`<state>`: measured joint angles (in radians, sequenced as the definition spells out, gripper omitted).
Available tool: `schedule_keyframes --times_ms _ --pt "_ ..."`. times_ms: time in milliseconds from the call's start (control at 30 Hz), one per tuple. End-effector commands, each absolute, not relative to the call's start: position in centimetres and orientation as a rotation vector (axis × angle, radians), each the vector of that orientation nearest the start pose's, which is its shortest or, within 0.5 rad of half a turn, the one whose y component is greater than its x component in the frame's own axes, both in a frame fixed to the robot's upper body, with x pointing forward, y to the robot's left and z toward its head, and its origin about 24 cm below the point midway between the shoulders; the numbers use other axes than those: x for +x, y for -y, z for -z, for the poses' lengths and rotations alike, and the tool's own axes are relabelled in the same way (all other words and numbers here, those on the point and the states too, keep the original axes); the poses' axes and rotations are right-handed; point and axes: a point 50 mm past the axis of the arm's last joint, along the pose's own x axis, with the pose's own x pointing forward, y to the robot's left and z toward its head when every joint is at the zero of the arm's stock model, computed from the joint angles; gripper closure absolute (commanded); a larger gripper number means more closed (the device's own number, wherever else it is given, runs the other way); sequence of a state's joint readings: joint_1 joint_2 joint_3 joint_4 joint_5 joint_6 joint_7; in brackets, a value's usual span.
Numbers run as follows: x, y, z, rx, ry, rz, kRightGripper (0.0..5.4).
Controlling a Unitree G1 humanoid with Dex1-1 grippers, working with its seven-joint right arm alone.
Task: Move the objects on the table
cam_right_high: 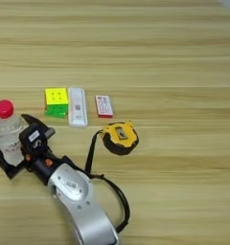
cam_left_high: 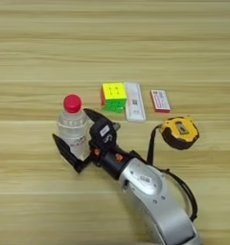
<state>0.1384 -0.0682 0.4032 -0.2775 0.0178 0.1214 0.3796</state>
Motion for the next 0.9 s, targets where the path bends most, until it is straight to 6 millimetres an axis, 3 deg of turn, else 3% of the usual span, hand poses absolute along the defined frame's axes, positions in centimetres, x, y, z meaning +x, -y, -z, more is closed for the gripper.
schedule_keyframes --times_ms 33,900 --pt "20.0 5.3 -8.0 0.003 0.110 -0.747 0.05" --pt "17.5 9.0 -7.1 -0.041 0.032 -0.652 0.05"
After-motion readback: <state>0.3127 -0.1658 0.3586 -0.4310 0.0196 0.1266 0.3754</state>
